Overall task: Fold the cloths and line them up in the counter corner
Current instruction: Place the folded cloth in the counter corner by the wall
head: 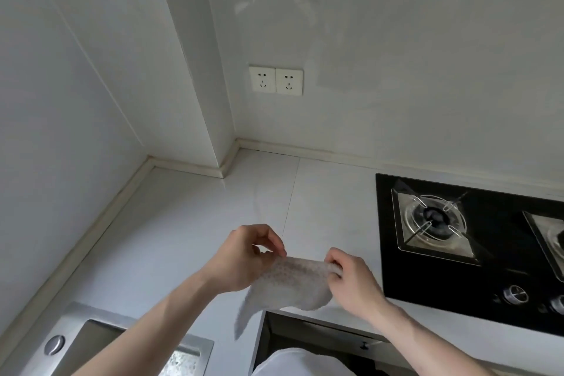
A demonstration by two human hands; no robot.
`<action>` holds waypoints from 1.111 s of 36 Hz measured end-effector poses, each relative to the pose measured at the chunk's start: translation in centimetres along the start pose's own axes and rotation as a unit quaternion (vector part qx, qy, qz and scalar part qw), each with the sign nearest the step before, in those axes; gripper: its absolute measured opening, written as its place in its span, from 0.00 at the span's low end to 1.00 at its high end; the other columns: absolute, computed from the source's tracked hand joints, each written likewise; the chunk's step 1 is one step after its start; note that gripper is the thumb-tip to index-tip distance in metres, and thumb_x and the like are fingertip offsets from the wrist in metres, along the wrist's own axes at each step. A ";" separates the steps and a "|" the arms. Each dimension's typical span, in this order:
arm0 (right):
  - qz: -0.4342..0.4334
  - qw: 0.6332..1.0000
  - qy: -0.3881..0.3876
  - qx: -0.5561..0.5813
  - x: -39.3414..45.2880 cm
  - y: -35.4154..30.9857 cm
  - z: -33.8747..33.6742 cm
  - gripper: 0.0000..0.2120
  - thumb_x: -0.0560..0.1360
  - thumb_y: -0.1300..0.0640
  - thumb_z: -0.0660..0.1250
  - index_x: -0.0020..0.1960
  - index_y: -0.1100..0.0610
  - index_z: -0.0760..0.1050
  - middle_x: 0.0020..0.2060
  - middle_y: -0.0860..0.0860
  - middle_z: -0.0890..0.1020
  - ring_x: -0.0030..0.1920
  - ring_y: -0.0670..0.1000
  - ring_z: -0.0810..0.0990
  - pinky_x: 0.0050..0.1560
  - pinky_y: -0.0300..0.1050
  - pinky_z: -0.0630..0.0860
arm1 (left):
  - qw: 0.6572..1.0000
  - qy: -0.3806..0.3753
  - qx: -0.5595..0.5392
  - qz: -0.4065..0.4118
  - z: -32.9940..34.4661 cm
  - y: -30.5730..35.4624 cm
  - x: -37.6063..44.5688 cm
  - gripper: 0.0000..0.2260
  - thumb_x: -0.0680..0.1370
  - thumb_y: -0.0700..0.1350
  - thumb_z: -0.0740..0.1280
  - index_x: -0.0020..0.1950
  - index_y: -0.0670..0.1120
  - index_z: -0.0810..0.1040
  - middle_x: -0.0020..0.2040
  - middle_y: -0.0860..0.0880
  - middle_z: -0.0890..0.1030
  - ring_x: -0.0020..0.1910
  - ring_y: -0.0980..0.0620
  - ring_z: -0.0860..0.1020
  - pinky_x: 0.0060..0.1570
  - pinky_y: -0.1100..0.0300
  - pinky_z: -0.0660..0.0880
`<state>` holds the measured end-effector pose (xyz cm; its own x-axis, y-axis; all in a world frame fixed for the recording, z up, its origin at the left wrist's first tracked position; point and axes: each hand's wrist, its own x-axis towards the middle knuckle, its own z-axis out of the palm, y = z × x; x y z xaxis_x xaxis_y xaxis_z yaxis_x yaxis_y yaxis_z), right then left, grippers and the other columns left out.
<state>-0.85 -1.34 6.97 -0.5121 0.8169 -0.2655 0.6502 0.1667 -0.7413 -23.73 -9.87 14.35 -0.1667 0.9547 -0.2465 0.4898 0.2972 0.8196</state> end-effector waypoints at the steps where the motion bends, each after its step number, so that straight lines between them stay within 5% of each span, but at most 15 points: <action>1: -0.002 0.999 -0.032 -0.027 -0.3 0.1 -0.5 0.12 0.73 0.67 0.59 0.40 0.50 0.70 0.31 0.45 0.73 0.32 0.45 0.70 0.33 0.37 0.67 | 1.000 -0.004 0.007 -0.001 0.3 -0.1 0.0 0.11 0.76 0.34 0.67 0.45 0.50 0.83 0.46 0.57 0.86 0.30 0.55 0.75 0.38 0.57 0.77; 4: 0.003 0.988 -0.123 -0.090 -0.8 0.6 -1.2 0.11 0.71 0.62 0.60 0.46 0.46 0.70 0.36 0.46 0.76 0.34 0.45 0.70 0.34 0.39 0.66 | 0.999 -0.031 0.021 -0.004 1.2 -0.4 0.0 0.11 0.77 0.34 0.68 0.48 0.50 0.82 0.49 0.58 0.85 0.30 0.63 0.75 0.36 0.67 0.73; 7: 0.014 0.982 -0.163 -0.092 -1.1 0.8 -1.3 0.08 0.68 0.52 0.63 0.46 0.43 0.70 0.39 0.45 0.79 0.34 0.46 0.72 0.36 0.42 0.67 | 0.998 -0.059 -0.005 -0.012 2.2 -0.7 0.1 0.08 0.78 0.39 0.69 0.50 0.52 0.81 0.51 0.58 0.83 0.29 0.55 0.74 0.31 0.59 0.73; 13: 0.012 0.991 -0.131 -0.026 -1.5 0.0 0.3 0.08 0.71 0.41 0.68 0.47 0.43 0.76 0.41 0.43 0.82 0.40 0.43 0.81 0.36 0.37 0.75 | 0.990 -0.108 -0.087 0.007 3.7 0.3 0.1 0.08 0.80 0.38 0.67 0.55 0.49 0.80 0.26 0.58 0.71 0.27 0.52 0.66 0.29 0.62 0.66; 19: 0.015 0.996 -0.062 0.054 -1.2 0.2 1.5 0.08 0.77 0.57 0.62 0.43 0.48 0.77 0.38 0.48 0.82 0.38 0.43 0.77 0.42 0.41 0.74 | 0.990 -0.121 -0.058 0.041 2.6 0.3 0.6 0.09 0.81 0.42 0.67 0.57 0.56 0.79 0.27 0.50 0.67 0.28 0.49 0.63 0.29 0.59 0.64; 22: 0.017 0.998 -0.047 0.042 -0.9 1.2 0.5 0.09 0.79 0.57 0.61 0.44 0.47 0.77 0.36 0.44 0.81 0.37 0.42 0.77 0.40 0.39 0.72 | 0.988 -0.113 0.068 0.086 1.4 -0.3 0.8 0.11 0.82 0.43 0.66 0.58 0.59 0.77 0.42 0.50 0.79 0.30 0.56 0.71 0.35 0.65 0.69; 25: -0.002 0.998 -0.060 0.017 -1.0 2.5 -0.7 0.07 0.80 0.53 0.63 0.45 0.46 0.78 0.39 0.42 0.83 0.41 0.39 0.80 0.45 0.37 0.75 | 0.971 -0.128 0.172 0.104 0.7 -1.4 0.6 0.14 0.83 0.41 0.63 0.62 0.58 0.77 0.64 0.61 0.75 0.41 0.68 0.76 0.42 0.74 0.69; 30: -0.023 0.997 -0.074 -0.011 -0.3 4.2 -2.6 0.05 0.80 0.51 0.66 0.48 0.43 0.79 0.47 0.38 0.84 0.54 0.35 0.80 0.58 0.34 0.75 | 0.959 -0.140 0.230 0.089 0.4 -3.3 1.1 0.14 0.84 0.43 0.61 0.66 0.58 0.76 0.58 0.64 0.77 0.42 0.70 0.76 0.43 0.77 0.69; 40: 0.022 0.994 0.035 -0.106 5.0 6.4 -3.3 0.04 0.79 0.51 0.70 0.49 0.51 0.82 0.46 0.43 0.84 0.48 0.45 0.82 0.49 0.43 0.78 | 0.954 -0.012 0.290 0.075 3.3 -5.9 7.8 0.08 0.82 0.45 0.63 0.56 0.51 0.81 0.48 0.52 0.86 0.48 0.49 0.82 0.47 0.55 0.78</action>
<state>2.63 5.62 2.95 -0.4456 0.8607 -0.2462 0.7781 0.2362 -0.5821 -25.06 -4.10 5.88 -0.0414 0.9852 -0.1662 0.8992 0.1093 0.4236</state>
